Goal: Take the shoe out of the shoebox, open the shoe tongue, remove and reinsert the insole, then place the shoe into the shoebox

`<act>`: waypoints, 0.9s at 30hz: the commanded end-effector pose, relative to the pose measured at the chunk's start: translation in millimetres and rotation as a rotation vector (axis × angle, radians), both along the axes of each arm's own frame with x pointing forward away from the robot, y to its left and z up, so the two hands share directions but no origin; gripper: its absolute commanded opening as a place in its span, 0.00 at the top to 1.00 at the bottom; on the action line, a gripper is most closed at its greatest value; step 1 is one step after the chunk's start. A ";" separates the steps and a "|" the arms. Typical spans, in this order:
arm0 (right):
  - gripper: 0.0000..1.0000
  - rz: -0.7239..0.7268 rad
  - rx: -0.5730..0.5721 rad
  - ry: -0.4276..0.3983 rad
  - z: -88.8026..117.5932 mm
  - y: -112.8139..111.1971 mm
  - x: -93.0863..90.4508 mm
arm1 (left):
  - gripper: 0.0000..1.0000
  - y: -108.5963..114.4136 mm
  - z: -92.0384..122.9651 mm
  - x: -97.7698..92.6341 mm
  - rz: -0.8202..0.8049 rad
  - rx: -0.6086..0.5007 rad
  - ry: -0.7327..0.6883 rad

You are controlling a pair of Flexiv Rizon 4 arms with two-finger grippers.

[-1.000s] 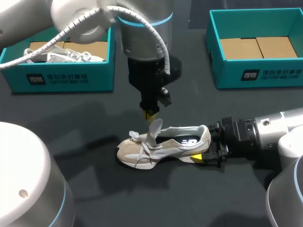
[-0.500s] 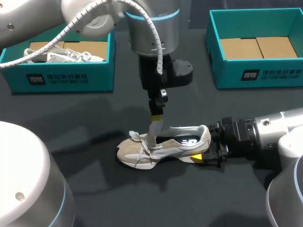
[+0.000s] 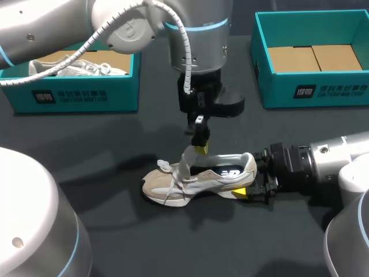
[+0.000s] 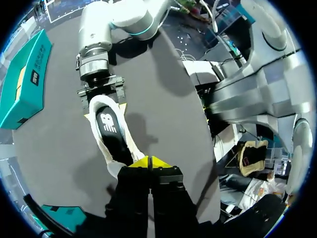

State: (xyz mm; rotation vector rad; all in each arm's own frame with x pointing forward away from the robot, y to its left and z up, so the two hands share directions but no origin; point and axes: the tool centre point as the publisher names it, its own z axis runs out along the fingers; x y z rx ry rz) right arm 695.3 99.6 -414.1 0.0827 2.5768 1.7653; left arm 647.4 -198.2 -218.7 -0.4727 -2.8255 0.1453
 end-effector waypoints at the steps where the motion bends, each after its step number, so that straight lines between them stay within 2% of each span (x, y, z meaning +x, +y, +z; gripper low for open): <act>1: 1.00 -0.002 -0.001 -0.001 -0.9 1.4 0.6 | 1.00 -14.6 -20.6 8.7 -0.001 0.001 -0.031; 4: 1.00 -0.002 -0.001 -0.001 -0.9 1.4 0.6 | 1.00 -31.6 -38.5 18.1 -0.019 0.037 -0.043; 10: 1.00 -0.002 -0.001 -0.001 -0.9 1.4 0.6 | 1.00 -54.4 -59.2 30.7 -0.077 0.046 0.006; 21: 1.00 -0.002 -0.001 -0.001 -0.9 1.4 0.6 | 1.00 -54.4 -59.2 30.7 -0.077 0.046 0.006; 24: 1.00 -0.002 -0.001 -0.001 -0.9 1.4 0.6 | 1.00 -70.9 -82.7 40.8 -0.012 0.078 0.013; 27: 1.00 -0.002 -0.001 -0.001 -0.9 1.4 0.6 | 1.00 -76.0 -97.2 48.1 0.017 0.093 0.064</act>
